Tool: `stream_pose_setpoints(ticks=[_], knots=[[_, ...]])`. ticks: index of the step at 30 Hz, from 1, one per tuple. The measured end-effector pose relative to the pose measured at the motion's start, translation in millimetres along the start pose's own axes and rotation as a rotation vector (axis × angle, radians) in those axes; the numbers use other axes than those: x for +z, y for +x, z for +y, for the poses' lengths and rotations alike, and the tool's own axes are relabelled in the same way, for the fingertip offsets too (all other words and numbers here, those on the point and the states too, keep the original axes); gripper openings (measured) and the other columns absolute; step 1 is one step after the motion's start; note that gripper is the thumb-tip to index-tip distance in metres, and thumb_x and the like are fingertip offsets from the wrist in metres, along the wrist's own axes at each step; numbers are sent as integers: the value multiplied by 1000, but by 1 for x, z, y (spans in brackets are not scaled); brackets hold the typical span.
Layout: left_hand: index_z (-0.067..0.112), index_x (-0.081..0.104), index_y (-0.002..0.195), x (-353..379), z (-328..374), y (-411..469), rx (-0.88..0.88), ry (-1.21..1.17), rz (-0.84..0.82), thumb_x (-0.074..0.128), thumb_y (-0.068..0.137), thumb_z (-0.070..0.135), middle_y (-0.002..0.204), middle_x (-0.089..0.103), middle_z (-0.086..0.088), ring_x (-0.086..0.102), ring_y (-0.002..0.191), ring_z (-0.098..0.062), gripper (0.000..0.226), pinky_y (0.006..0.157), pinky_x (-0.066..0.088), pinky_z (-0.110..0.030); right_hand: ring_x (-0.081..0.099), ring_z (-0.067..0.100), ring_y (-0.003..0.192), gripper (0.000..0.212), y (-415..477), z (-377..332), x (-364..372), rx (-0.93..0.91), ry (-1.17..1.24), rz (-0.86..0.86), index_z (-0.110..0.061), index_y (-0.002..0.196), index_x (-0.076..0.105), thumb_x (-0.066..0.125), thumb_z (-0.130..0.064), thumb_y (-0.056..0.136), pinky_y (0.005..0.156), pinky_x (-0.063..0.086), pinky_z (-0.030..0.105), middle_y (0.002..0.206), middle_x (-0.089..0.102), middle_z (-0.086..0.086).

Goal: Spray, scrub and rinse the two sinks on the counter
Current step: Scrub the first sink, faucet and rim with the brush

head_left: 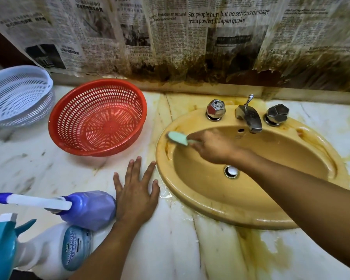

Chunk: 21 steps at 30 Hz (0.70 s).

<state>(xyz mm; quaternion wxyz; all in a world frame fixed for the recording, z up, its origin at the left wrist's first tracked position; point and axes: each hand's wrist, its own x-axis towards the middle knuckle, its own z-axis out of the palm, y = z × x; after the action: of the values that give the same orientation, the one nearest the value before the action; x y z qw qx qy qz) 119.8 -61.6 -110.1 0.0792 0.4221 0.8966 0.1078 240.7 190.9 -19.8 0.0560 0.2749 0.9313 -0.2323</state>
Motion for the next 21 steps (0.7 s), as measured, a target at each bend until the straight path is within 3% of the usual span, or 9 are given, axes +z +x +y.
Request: stream_pose_setpoints(ticks=[3, 6, 9, 12, 16, 19, 21], knots=[[45, 18, 162, -1, 1, 1, -26, 25, -26, 19, 99, 60, 174, -4, 5, -11, 160, -17, 65, 124, -6, -63, 58, 27, 86, 21, -4, -6, 7, -75, -77, -5, -33, 109, 63, 44, -41, 104, 71, 52, 42, 95, 66, 0], [48, 15, 162, -3, 3, 2, -53, 36, -39, 18, 97, 61, 174, -9, 6, -17, 158, -17, 66, 122, -10, -67, 62, 32, 88, 29, 22, 11, -2, 94, -147, 146, -34, 123, 63, 41, -41, 106, 64, 45, 36, 98, 64, 7], [49, 10, 162, -4, 5, 2, -69, 55, -59, 16, 97, 62, 173, -14, 7, -21, 158, -17, 67, 121, -10, -69, 61, 28, 82, 31, 38, 22, -8, 233, -99, 208, -27, 121, 65, 42, -41, 105, 58, 39, 32, 95, 64, 8], [49, 10, 162, -4, 4, 3, -67, 51, -60, 18, 97, 62, 173, -13, 8, -20, 158, -16, 67, 121, -8, -69, 62, 31, 83, 28, 18, 1, -1, 48, -125, 80, -30, 118, 63, 41, -41, 105, 60, 44, 35, 97, 67, 10], [49, 11, 162, -4, 4, 4, -62, 61, -62, 17, 98, 63, 173, -12, 8, -18, 158, -17, 66, 120, -7, -70, 63, 33, 99, 31, -11, -19, 10, -137, -153, -23, -31, 127, 61, 42, -42, 105, 68, 44, 37, 110, 69, 7], [48, 13, 162, -3, 4, 4, -59, 63, -45, 17, 99, 64, 174, -8, 7, -16, 159, -17, 65, 121, -5, -70, 64, 33, 91, 32, 5, 0, 4, -53, -197, 70, -32, 126, 59, 38, -44, 105, 68, 50, 37, 104, 69, 9], [48, 13, 162, -3, 4, 3, -58, 71, -40, 16, 99, 65, 174, -8, 7, -15, 159, -18, 65, 121, -5, -70, 59, 28, 81, 32, 21, 17, -10, 122, -183, 167, -31, 128, 62, 39, -40, 107, 60, 42, 33, 99, 66, 9]])
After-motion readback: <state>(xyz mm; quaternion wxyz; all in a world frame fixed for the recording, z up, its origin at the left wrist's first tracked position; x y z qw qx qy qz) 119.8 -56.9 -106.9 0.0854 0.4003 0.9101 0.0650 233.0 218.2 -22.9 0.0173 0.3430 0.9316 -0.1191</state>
